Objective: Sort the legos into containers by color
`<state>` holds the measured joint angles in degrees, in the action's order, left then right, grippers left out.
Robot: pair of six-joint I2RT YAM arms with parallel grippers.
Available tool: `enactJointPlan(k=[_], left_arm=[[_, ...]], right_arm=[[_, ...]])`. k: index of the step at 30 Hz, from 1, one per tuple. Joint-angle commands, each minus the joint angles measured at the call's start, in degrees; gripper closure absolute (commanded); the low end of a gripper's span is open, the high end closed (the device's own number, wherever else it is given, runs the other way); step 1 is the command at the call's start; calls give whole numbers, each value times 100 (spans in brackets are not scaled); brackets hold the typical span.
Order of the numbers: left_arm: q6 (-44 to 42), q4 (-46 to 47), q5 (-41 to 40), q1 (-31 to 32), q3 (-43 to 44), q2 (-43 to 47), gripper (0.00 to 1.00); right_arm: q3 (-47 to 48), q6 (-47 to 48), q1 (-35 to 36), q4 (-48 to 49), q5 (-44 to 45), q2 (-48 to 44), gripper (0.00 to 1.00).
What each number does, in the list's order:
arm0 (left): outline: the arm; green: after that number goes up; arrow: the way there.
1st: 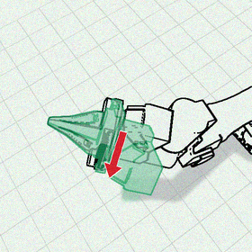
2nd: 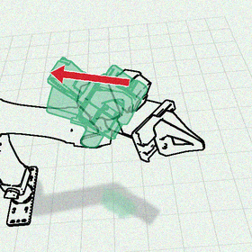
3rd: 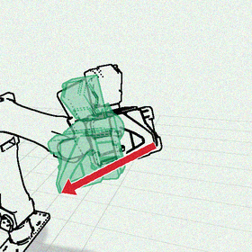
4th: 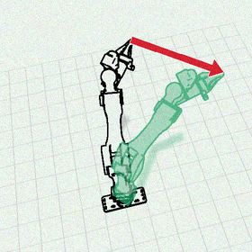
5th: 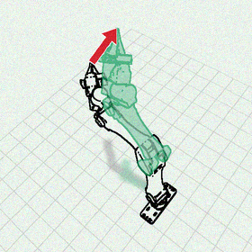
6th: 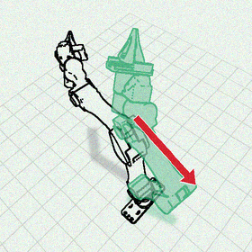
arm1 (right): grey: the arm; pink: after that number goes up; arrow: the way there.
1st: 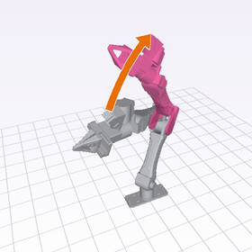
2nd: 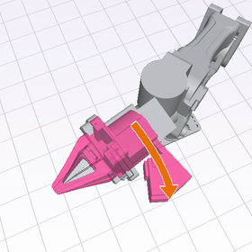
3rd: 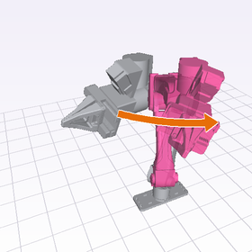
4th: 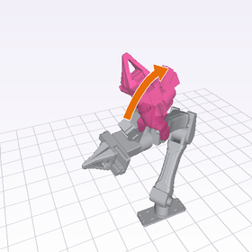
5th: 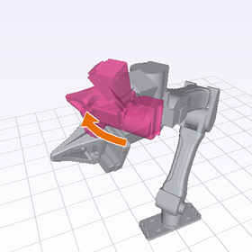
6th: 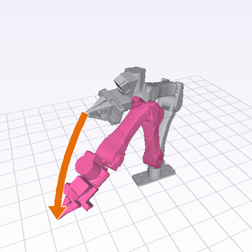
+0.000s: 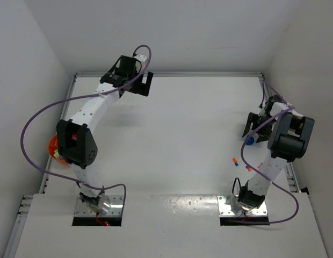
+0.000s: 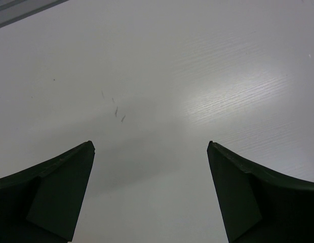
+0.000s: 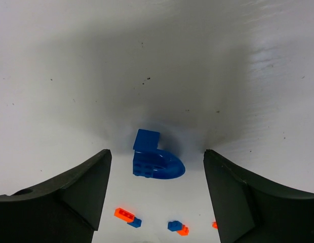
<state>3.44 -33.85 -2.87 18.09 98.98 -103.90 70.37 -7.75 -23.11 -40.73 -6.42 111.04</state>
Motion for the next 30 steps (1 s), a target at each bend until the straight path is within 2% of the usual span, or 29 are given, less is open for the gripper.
enactJointPlan(k=[1, 6, 11, 20, 23, 26, 28, 30], left_arm=[[-1, 133, -47, -86, -63, 300, 0], [51, 133, -47, -86, -63, 300, 0], [51, 133, -47, -139, -63, 247, 0], [51, 80, -47, -139, -63, 247, 0], [51, 80, -47, -139, -115, 247, 0], [51, 80, 33, -191, -264, 247, 0], [51, 368, 364, -191, -449, 361, 0], [51, 667, 611, -244, -931, 650, 0]], right_arm=[[188, -78, -9, 65, 17, 58, 27], [-6, -78, -9, 65, 17, 58, 31], [-6, -78, -9, 65, 17, 58, 46], [-243, -25, -9, -111, -35, 5, 56], [-375, -25, -9, -111, -88, -109, 71], [-427, -95, 43, -111, -281, -162, 78], [-261, -157, 105, -172, -526, -215, 85], [-68, -262, 158, -225, -798, -215, 88]])
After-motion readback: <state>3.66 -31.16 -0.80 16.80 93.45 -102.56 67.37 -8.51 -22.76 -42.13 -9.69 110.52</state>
